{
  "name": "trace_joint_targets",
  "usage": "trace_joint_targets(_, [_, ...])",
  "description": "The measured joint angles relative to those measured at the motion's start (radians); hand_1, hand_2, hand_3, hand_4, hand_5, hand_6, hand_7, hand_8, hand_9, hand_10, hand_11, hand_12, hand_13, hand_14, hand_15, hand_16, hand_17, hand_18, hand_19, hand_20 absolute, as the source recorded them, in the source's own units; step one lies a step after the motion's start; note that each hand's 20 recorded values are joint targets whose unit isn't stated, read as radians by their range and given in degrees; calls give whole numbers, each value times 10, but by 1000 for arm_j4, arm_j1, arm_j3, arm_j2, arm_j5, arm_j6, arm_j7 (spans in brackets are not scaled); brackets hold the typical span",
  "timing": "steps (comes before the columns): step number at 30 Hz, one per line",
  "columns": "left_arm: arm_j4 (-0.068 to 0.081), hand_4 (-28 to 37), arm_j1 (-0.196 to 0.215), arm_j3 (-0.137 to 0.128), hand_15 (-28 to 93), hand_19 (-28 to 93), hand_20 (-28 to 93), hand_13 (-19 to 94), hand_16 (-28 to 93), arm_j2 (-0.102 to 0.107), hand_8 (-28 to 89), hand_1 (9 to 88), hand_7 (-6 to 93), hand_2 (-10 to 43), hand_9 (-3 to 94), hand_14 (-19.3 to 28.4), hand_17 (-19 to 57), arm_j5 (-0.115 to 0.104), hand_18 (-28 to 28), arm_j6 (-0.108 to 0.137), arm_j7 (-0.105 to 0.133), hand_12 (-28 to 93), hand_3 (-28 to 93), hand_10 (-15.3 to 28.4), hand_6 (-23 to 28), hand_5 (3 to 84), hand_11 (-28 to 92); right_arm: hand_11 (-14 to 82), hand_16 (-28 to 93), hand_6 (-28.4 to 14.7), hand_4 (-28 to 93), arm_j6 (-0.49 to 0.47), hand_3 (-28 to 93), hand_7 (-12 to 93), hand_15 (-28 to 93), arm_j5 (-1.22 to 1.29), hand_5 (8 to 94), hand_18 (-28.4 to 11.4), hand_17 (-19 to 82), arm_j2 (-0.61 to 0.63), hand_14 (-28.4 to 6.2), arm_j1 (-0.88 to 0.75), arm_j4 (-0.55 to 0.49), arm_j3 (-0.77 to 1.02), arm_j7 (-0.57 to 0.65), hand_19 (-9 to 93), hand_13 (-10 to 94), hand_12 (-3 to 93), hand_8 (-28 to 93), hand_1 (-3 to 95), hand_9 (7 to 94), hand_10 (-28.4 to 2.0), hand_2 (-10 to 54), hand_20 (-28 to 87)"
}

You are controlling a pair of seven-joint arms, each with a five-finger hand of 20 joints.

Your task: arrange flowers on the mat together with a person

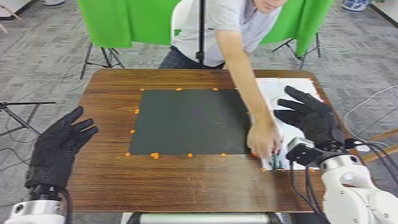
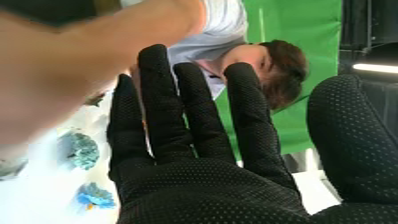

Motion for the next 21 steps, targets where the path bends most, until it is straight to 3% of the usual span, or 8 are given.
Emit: trace_joint_targets(21, [-1, -283, 9, 4, 557, 524, 53, 235, -132, 8, -103, 228, 143, 70, 351, 268, -89, -4, 210, 3, 9, 80, 797, 205, 93, 380, 293, 154, 45, -17, -235, 1, 780, 141, 463, 2, 462, -220, 64, 0, -207, -2, -1, 0, 0, 535, 378, 122, -123, 207, 455, -191, 118, 82])
